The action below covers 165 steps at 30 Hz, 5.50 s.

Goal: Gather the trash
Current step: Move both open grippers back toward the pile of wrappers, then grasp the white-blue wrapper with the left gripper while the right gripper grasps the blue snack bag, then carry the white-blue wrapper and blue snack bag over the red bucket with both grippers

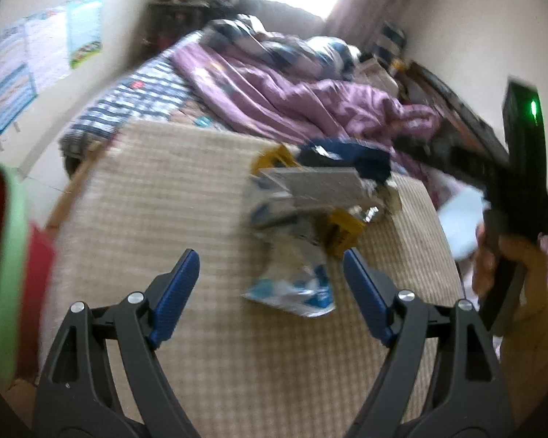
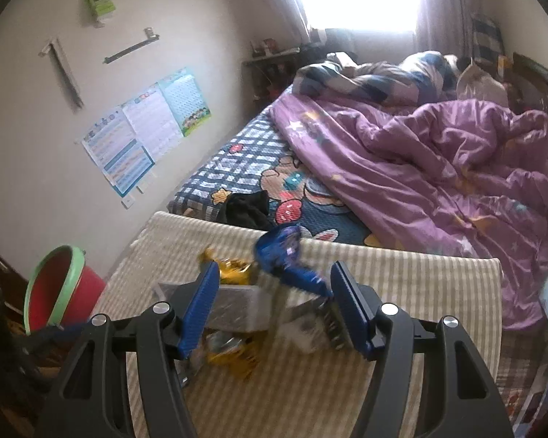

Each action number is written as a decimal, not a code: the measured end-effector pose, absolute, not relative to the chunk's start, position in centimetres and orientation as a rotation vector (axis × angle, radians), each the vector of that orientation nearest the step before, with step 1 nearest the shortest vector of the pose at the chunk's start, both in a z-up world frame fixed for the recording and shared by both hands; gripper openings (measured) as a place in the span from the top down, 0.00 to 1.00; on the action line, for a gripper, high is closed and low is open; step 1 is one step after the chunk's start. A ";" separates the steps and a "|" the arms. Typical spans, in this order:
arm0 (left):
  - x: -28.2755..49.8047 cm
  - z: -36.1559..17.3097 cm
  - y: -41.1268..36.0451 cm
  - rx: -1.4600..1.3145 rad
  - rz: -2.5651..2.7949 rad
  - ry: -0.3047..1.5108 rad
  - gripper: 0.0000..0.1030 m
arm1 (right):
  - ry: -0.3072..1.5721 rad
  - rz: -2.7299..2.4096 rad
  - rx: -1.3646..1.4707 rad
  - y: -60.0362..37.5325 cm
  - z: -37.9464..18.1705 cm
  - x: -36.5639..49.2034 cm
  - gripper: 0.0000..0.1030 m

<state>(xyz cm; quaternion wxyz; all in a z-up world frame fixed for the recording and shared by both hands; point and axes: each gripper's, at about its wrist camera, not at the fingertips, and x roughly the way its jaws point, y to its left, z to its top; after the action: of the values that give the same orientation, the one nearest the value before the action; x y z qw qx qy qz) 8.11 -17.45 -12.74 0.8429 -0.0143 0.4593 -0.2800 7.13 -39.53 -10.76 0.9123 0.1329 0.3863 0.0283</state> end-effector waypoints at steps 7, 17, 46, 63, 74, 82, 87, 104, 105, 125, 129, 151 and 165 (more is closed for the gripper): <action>10.3 -17.2 -20.4 -0.029 -0.615 1.107 0.38 | 0.848 0.077 0.304 -40.9 -12.4 9.4 0.40; 9.4 -17.4 -18.8 -0.033 -0.624 1.124 0.77 | 0.896 0.105 0.290 -39.6 -13.5 11.7 0.40; 4.5 -8.5 -4.7 -0.160 -0.380 0.865 0.77 | 0.776 0.143 0.312 -33.4 -8.0 2.4 0.73; 3.3 -6.8 5.4 -0.219 -0.126 0.788 0.77 | 0.744 0.373 0.315 -24.5 -5.9 2.6 0.73; 3.3 -7.0 6.6 -0.237 -0.097 0.788 0.77 | 0.780 0.476 0.298 -19.9 -6.5 2.5 0.73; 3.3 -7.2 7.1 -0.244 -0.085 0.789 0.77 | 0.794 0.511 0.288 -18.3 -6.7 2.4 0.73; 3.3 -7.2 7.6 -0.250 -0.067 0.786 0.77 | 0.799 0.528 0.283 -17.7 -6.8 2.3 0.73; 3.4 -7.3 8.7 -0.260 -0.017 0.785 0.77 | 0.823 0.586 0.261 -15.4 -7.3 3.0 0.73; 3.4 -7.2 8.6 -0.260 -0.013 0.784 0.77 | 0.825 0.589 0.260 -15.2 -7.4 3.1 0.73; 3.7 -8.0 10.2 -0.285 0.026 0.789 0.77 | 0.844 0.658 0.221 -11.2 -7.6 4.3 0.73; 3.7 -8.2 10.4 -0.284 0.036 0.792 0.77 | 0.842 0.666 0.222 -10.6 -7.6 4.7 0.72; 4.4 -8.9 11.0 -0.285 0.083 0.821 0.77 | 0.841 0.754 0.189 -5.8 -7.3 7.9 0.72; 4.5 -9.5 11.4 -0.291 0.095 0.834 0.77 | 0.865 0.765 0.182 -4.6 -7.8 8.6 0.72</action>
<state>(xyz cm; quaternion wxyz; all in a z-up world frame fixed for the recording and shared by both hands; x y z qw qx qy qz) 4.55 11.44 -9.48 0.9030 -0.1407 0.4033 0.0462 8.60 -4.60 -7.80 0.8341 0.0859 0.4081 0.3610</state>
